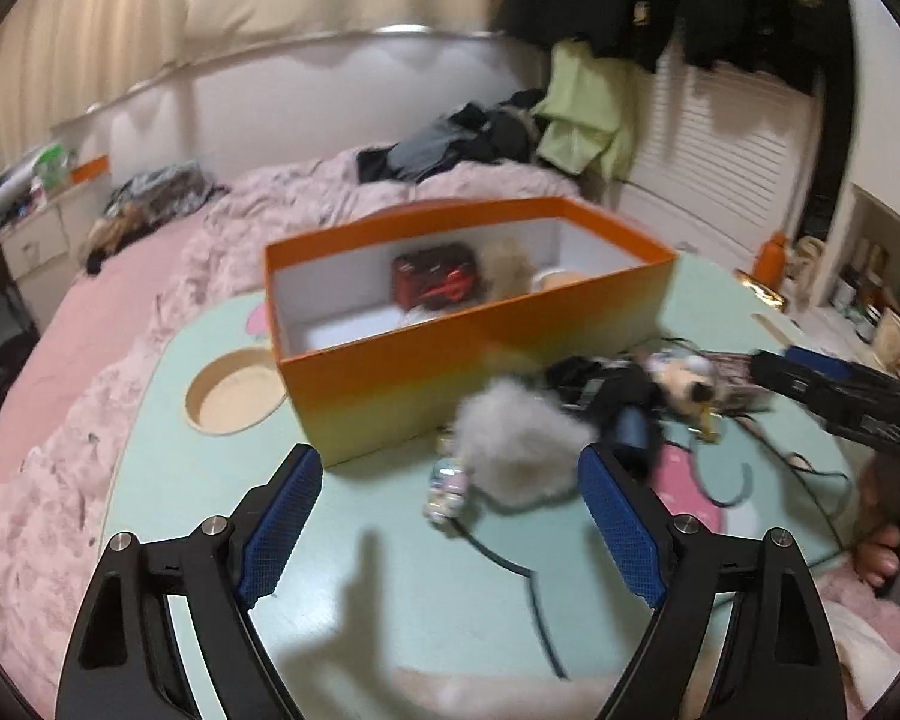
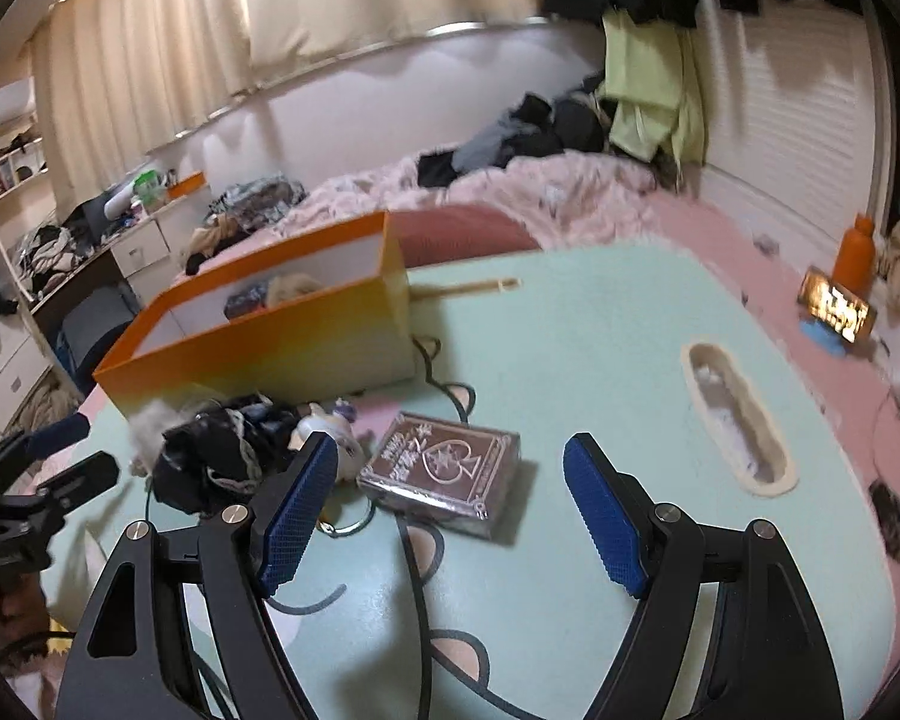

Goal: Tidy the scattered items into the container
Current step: 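Release the pouch and bear plush into the box with both tools, then grasp the white pompom with the left tool while the right tool grasps the brown card box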

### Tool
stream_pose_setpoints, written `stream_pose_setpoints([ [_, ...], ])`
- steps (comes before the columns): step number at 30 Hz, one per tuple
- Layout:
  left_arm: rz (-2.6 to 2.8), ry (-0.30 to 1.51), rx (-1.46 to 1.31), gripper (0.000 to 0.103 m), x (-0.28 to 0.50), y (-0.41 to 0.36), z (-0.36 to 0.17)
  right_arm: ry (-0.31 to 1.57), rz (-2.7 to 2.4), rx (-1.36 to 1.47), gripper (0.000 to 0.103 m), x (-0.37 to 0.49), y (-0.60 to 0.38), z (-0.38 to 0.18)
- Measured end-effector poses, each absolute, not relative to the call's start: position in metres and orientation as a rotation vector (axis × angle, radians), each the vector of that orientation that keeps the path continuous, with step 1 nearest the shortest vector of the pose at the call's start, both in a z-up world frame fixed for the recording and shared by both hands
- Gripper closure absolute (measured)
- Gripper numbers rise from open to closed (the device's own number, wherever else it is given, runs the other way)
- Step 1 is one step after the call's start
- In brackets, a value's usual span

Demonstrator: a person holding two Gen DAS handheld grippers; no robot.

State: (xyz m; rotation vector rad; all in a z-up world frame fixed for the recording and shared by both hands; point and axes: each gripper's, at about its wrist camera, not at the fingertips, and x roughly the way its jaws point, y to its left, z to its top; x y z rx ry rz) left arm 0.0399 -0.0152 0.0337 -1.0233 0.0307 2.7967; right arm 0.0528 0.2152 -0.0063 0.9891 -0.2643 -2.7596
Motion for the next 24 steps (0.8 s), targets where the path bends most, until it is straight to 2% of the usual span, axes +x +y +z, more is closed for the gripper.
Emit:
stream_pose_setpoints([
  [4,2.807,-0.134,-1.144,0.016,0.011,-0.041,0.031,-0.211,-2.763,1.021,0.025,0.051,0.21,-0.009],
  [6,2.816,-0.16,-1.139,0.016,0.004,-0.047,0.033,-0.186,-2.757,1.054,0.025,0.049,0.207,-0.011],
  [16,2.863,0.009,-1.12,0.016,-0.005,-0.036,0.033,-0.187,-2.753,1.17,0.025,0.043,0.208,-0.02],
  [24,2.88,-0.03,-1.151,0.016,-0.021,-0.047,0.031,-0.172,-2.74,1.245,0.025,0.037,0.206,-0.022],
])
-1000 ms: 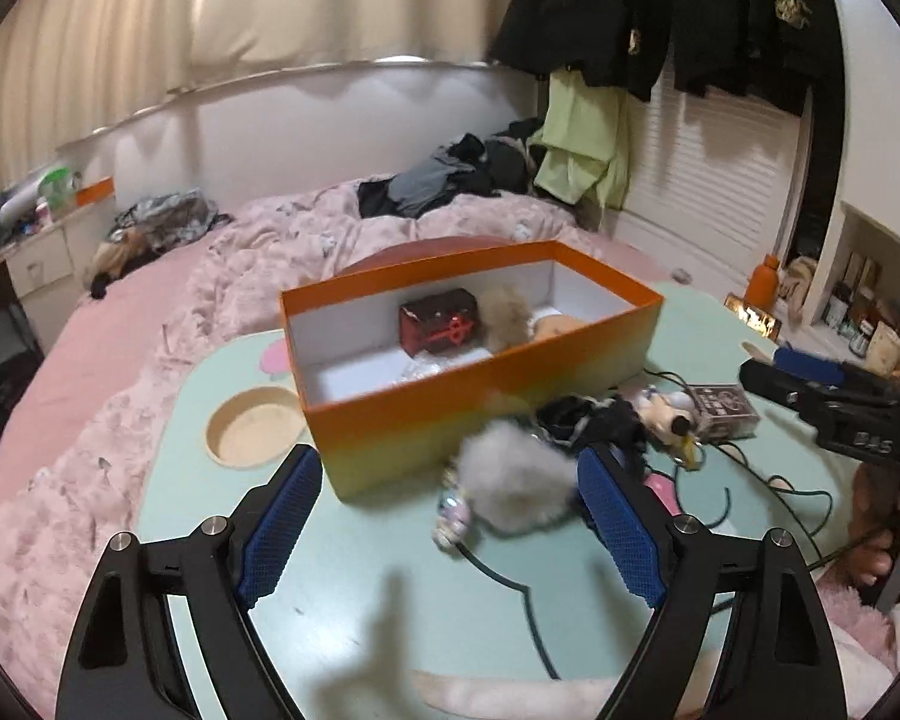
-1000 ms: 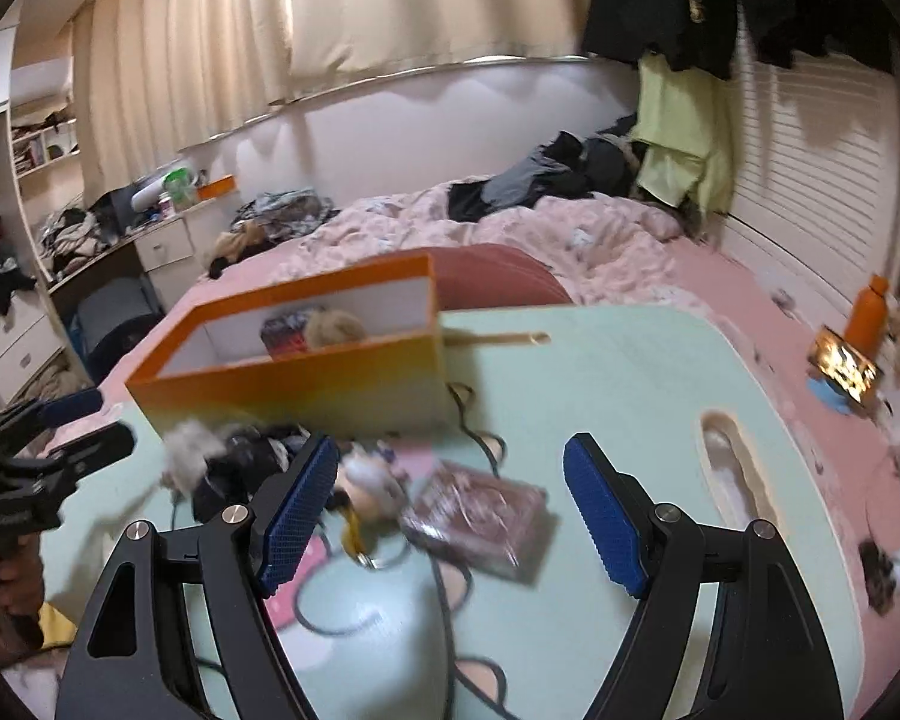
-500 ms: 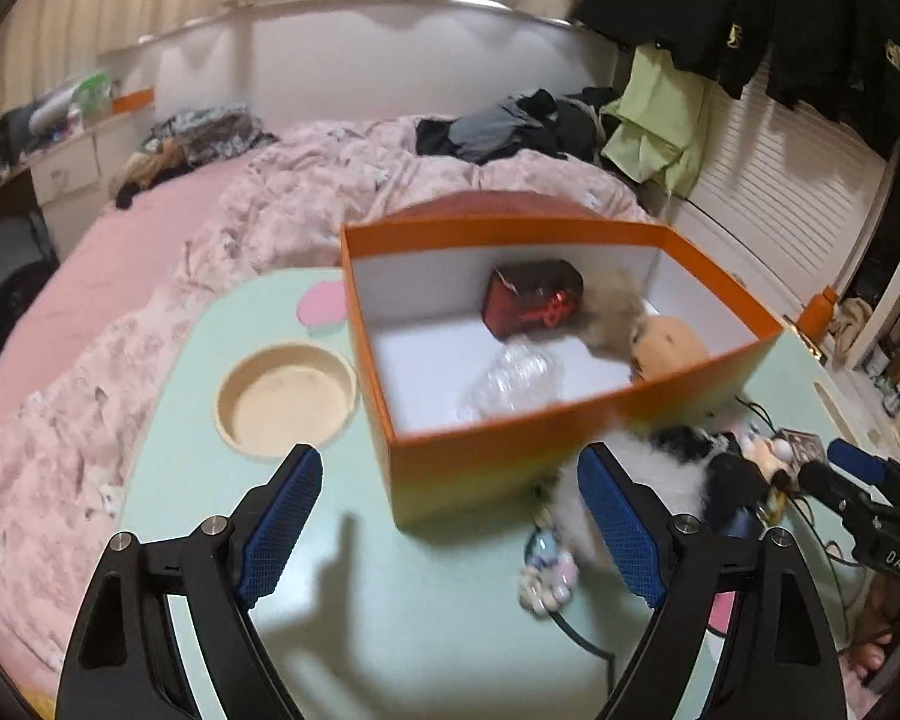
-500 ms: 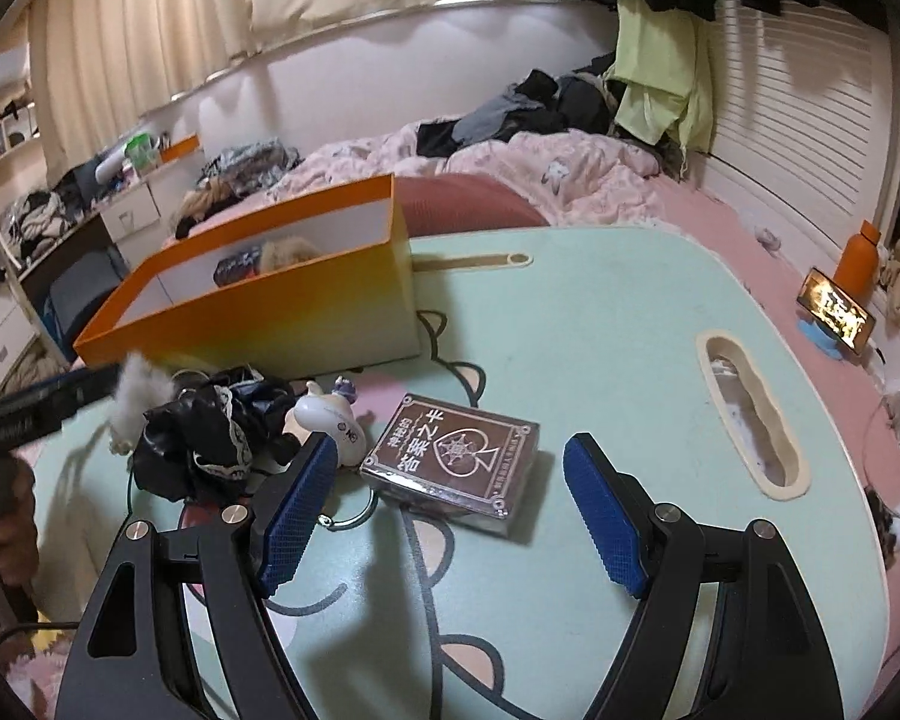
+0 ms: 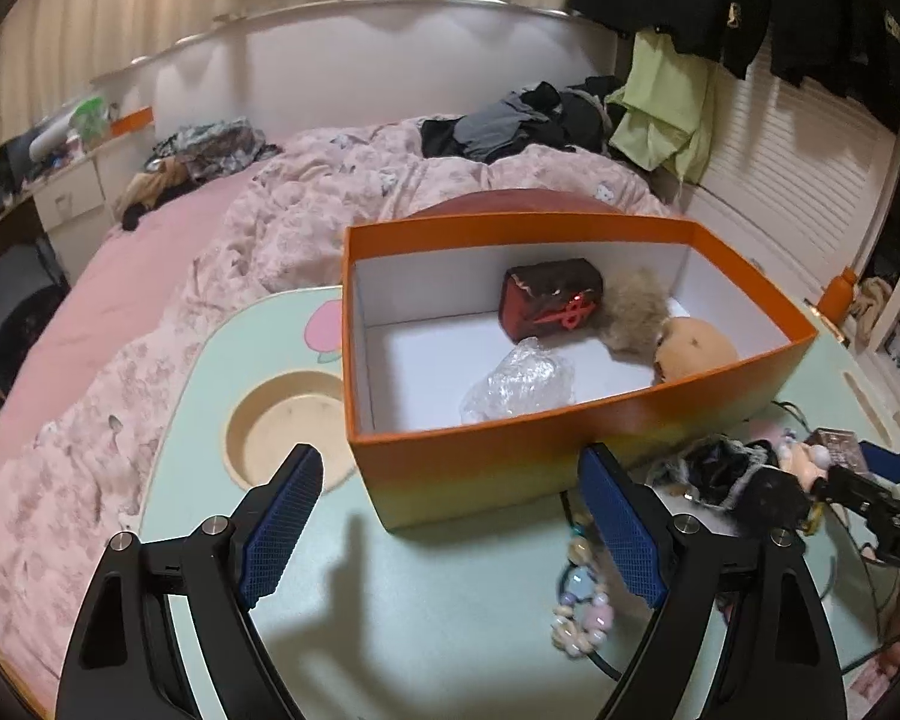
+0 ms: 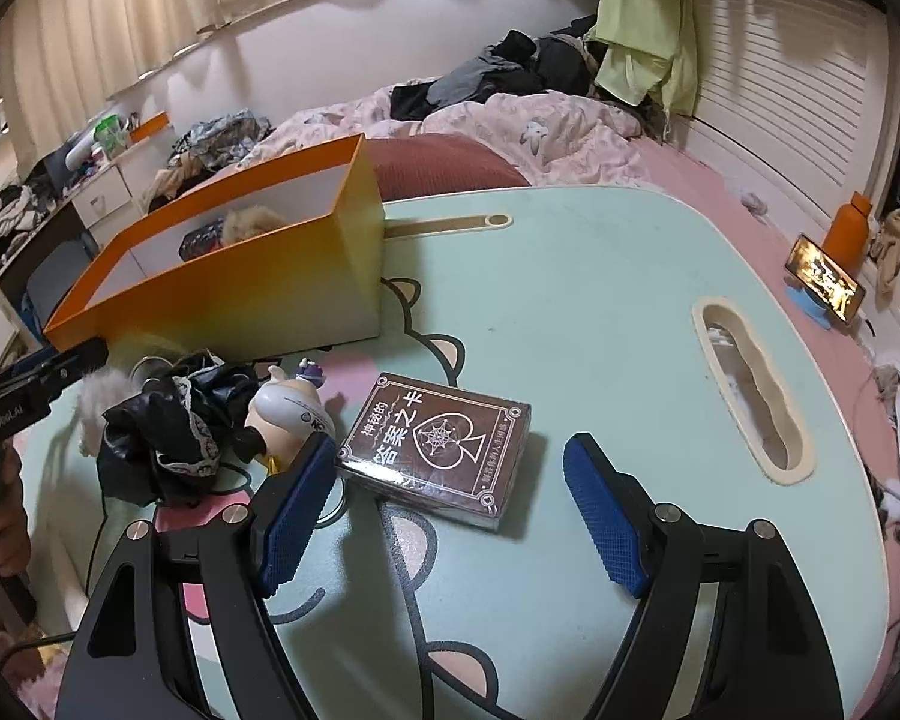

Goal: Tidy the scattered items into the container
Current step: 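Grasp the white pompom with the left tool while the right tool grasps the brown card box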

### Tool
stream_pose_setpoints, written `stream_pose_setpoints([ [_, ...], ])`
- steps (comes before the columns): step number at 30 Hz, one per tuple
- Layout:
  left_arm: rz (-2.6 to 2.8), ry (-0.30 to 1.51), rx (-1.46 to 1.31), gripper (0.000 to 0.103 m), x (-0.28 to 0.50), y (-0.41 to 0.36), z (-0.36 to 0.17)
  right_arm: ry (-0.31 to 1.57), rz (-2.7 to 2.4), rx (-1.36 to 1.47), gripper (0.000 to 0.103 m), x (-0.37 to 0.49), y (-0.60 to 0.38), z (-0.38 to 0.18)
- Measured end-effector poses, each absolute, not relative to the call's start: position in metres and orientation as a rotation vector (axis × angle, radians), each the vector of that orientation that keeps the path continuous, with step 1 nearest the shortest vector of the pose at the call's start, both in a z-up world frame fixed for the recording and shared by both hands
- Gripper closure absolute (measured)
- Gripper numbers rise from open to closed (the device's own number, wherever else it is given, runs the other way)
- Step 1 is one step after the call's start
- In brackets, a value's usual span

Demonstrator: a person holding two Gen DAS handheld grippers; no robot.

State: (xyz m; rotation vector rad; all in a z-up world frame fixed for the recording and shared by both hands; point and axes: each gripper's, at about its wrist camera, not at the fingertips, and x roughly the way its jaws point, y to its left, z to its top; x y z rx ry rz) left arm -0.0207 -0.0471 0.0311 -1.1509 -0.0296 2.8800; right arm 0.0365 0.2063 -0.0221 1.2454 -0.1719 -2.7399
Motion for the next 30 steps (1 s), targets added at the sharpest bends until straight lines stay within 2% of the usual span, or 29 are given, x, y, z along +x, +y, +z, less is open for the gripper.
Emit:
stream_pose_setpoints([
  [3,2.881,-0.082,-1.144,0.016,-0.022,-0.051,0.032,-0.17,-2.728,1.27,0.025,0.034,0.205,-0.021],
  [9,2.848,-0.063,-1.103,0.016,0.0,-0.041,0.038,-0.174,-2.726,1.284,0.025,0.032,0.205,-0.021],
  [12,2.81,-0.046,-1.073,0.016,0.02,-0.032,0.039,-0.174,-2.743,1.265,0.039,0.034,0.206,-0.021],
  [14,2.781,-0.02,-1.054,0.016,0.035,-0.024,0.036,-0.182,-2.753,1.243,0.041,0.037,0.207,-0.021],
  [22,2.727,0.038,-1.086,0.016,0.04,-0.006,0.025,-0.327,-2.778,1.035,0.042,0.057,0.221,-0.016],
  [30,2.716,-0.009,-1.082,0.016,0.028,0.002,0.026,-0.348,-2.757,1.034,0.042,0.053,0.218,-0.015],
])
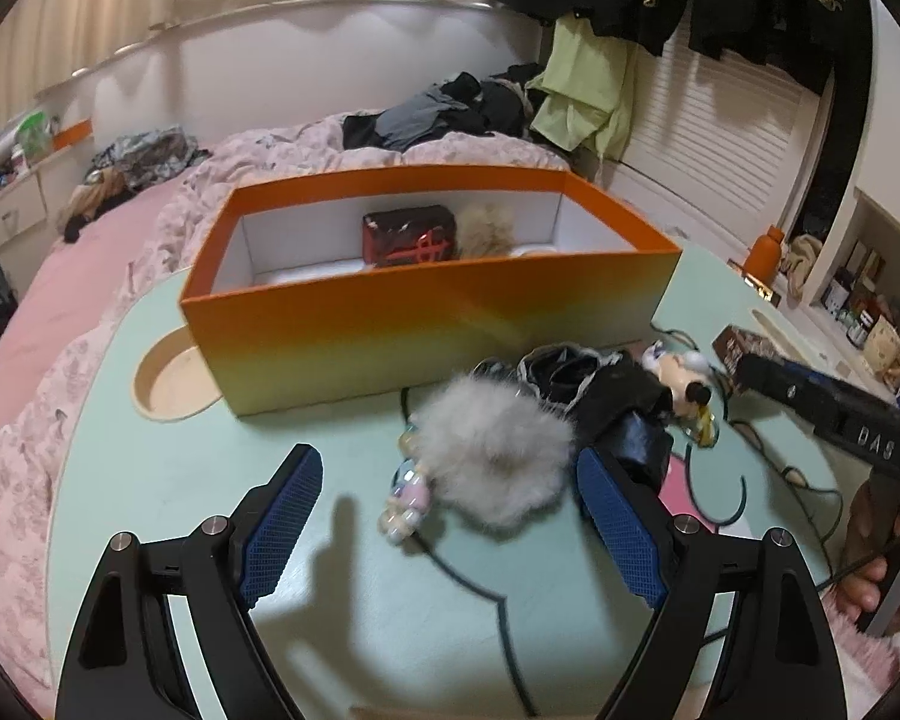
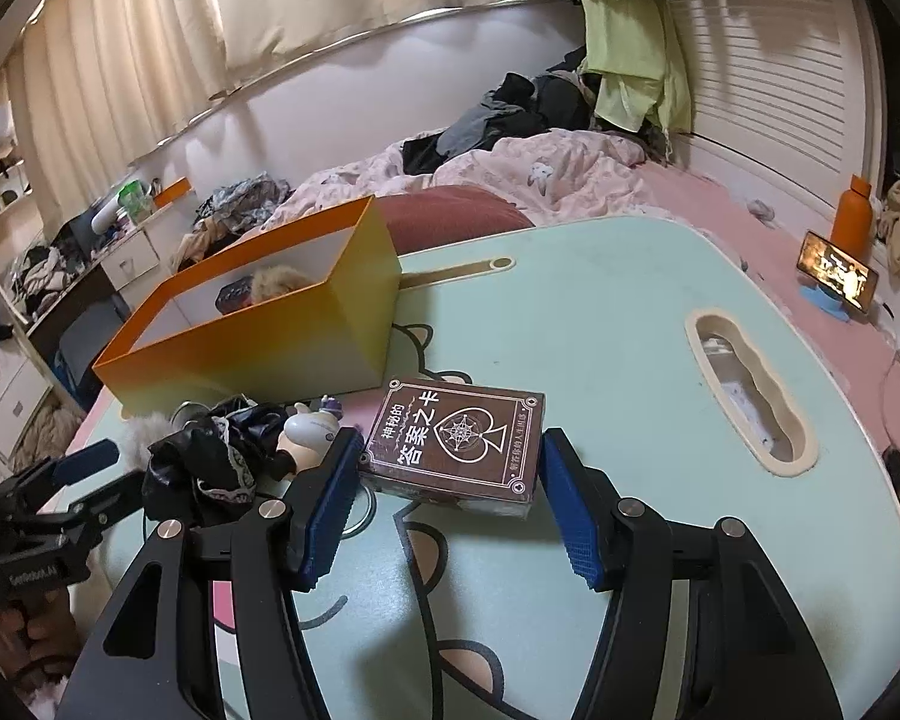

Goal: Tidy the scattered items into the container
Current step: 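Grasp the white pompom with the left tool while the right tool grasps the brown card box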

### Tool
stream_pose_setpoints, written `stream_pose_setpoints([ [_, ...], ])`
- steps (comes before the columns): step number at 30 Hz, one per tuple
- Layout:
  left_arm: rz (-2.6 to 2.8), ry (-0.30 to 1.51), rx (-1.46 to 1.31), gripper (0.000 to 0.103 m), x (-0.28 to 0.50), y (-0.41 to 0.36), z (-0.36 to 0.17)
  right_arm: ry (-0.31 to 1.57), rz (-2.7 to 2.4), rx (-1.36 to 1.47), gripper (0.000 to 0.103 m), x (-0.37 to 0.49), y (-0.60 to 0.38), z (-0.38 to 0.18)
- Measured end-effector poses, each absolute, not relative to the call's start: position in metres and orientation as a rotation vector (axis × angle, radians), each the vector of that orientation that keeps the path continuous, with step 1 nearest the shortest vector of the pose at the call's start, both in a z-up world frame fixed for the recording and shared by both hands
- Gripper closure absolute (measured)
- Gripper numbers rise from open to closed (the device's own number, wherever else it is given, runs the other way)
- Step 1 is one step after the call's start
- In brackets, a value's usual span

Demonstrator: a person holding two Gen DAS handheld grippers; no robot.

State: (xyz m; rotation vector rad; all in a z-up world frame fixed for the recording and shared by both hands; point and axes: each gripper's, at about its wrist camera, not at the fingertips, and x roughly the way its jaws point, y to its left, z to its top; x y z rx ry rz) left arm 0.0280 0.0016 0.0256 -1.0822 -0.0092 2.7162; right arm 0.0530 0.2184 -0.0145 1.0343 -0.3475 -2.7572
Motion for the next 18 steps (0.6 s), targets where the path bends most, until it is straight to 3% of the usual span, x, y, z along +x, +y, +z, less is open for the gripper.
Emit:
stream_pose_setpoints([
  [2,2.717,0.007,-1.08,0.02,0.023,0.007,0.026,-0.35,-2.752,1.041,0.042,0.052,0.219,-0.015],
  [6,2.654,0.001,-1.146,0.053,0.011,0.014,0.019,-0.361,-2.745,1.045,0.042,0.051,0.222,-0.016],
  [8,2.646,0.009,-1.141,0.054,0.012,0.015,0.018,-0.361,-2.743,1.049,0.042,0.051,0.222,-0.017],
  [18,2.632,-0.003,-1.075,0.08,0.036,-0.01,0.031,-0.375,-2.739,1.049,0.042,0.05,0.222,-0.019],
])
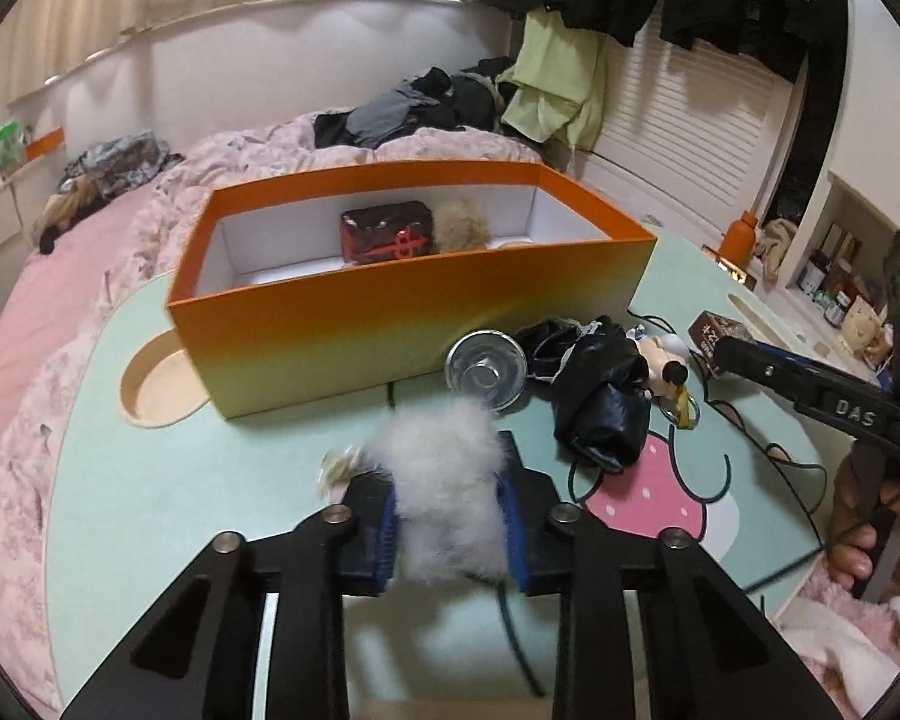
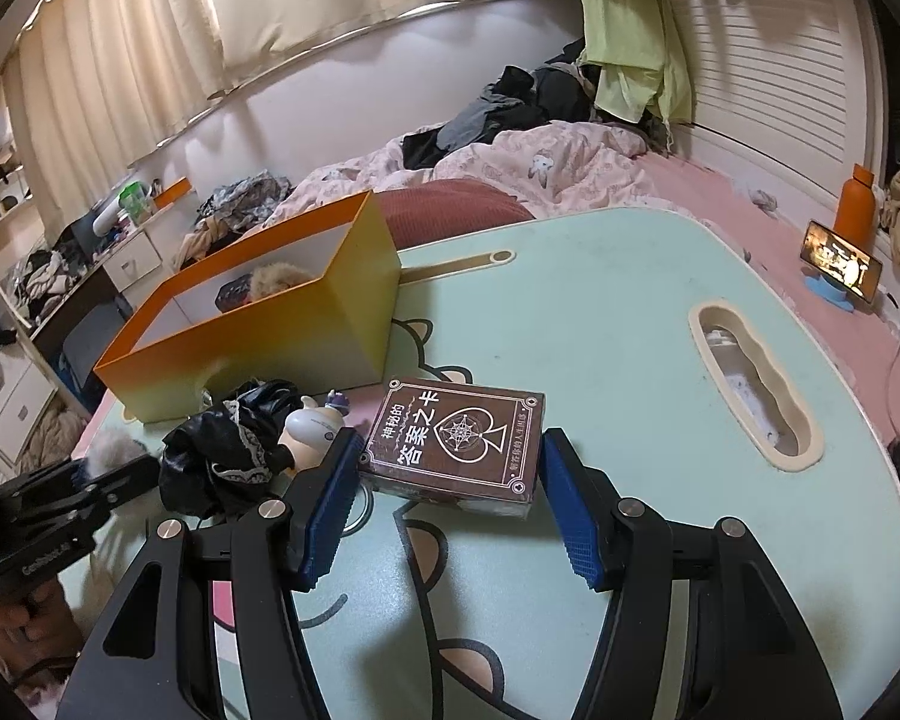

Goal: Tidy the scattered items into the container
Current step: 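Grasp the white pompom with the left tool while the right tool grasps the brown card box, then drop the pompom and card box into the box with both tools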

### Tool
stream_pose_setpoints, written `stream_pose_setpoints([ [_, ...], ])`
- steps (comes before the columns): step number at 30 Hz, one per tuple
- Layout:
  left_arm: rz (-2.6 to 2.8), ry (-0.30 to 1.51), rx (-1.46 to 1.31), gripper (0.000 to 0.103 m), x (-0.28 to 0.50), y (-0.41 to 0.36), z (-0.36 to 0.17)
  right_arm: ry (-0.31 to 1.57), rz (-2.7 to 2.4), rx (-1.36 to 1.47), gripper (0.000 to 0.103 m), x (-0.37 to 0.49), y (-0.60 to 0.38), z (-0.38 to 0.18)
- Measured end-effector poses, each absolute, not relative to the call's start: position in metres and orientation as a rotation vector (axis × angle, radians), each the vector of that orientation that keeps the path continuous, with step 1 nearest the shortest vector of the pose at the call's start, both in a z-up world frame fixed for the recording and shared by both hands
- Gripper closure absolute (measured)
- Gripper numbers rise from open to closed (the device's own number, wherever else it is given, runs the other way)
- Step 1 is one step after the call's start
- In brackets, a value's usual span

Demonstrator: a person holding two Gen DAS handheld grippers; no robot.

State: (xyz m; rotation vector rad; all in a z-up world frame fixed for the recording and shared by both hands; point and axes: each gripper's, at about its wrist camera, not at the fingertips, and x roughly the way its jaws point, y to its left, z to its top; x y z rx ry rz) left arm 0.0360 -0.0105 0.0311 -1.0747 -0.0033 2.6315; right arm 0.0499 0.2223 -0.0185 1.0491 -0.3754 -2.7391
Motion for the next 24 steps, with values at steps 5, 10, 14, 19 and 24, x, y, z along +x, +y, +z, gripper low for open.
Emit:
stream_pose_setpoints([
  [5,2.665,-0.049,-1.009,0.08,0.039,-0.029,0.049,-0.374,-2.738,1.049,0.042,0.05,0.223,-0.019],
  [10,2.68,-0.127,-0.965,0.08,0.038,-0.046,0.066,-0.374,-2.735,1.045,0.042,0.051,0.224,-0.018],
  [14,2.692,-0.18,-0.937,0.081,0.035,-0.055,0.077,-0.366,-2.739,1.017,0.042,0.054,0.224,-0.016],
  [19,2.704,-0.177,-0.924,0.081,0.027,-0.05,0.083,-0.314,-2.723,0.937,0.042,0.06,0.215,-0.001],
  [24,2.711,-0.158,-0.926,0.08,0.013,-0.038,0.086,-0.2,-2.702,0.842,0.042,0.055,0.193,0.024],
])
